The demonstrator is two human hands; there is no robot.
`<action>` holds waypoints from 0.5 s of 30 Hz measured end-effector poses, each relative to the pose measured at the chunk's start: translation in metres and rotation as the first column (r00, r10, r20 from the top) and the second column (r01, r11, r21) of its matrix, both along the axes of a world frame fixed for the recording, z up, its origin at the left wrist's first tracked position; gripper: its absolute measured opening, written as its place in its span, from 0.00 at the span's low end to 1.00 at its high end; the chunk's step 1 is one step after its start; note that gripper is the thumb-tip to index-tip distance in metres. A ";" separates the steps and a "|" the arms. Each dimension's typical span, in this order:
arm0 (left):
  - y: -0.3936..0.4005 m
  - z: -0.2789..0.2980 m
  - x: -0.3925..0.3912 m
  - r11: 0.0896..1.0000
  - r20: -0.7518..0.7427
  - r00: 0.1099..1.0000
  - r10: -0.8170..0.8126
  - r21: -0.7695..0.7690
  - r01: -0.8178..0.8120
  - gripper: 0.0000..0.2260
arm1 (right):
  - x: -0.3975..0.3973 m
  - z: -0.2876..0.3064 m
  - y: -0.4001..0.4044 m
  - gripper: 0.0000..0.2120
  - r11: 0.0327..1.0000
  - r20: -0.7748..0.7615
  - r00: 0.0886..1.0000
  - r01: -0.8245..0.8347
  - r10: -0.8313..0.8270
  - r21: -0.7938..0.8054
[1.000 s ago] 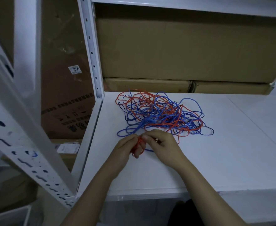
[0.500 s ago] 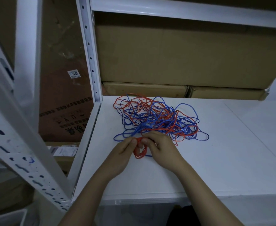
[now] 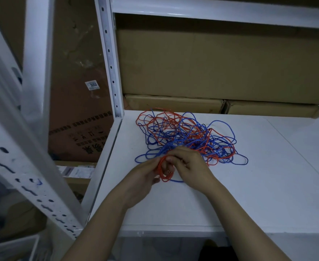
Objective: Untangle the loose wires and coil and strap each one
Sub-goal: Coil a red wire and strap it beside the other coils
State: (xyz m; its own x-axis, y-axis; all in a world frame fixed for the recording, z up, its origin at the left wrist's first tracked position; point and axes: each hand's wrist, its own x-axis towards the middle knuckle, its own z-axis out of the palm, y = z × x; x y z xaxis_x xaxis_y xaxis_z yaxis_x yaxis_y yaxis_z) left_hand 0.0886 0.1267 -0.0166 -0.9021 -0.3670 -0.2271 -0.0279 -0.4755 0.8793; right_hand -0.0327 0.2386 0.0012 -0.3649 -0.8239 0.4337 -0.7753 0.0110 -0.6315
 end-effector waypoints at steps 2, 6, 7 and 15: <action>0.002 -0.004 0.000 0.995 0.030 0.996 0.088 -0.048 -0.087 0.11 | 0.003 -0.006 -0.003 0.09 0.999 0.068 0.998 0.010 -0.008 -0.032; 0.005 -0.008 -0.001 0.959 0.026 0.985 0.171 -0.235 -0.161 0.14 | 0.011 -0.021 -0.008 0.08 0.994 0.128 0.990 0.074 -0.064 -0.079; 0.006 -0.009 -0.001 0.957 0.012 0.983 0.183 -0.229 -0.176 0.14 | 0.013 -0.024 -0.009 0.08 0.993 0.122 0.989 0.090 -0.080 -0.080; -0.001 -0.003 -0.006 0.951 0.006 0.967 0.256 -0.183 -0.251 0.18 | -0.004 -0.020 0.002 0.10 0.993 -0.003 0.994 0.108 -0.109 -0.046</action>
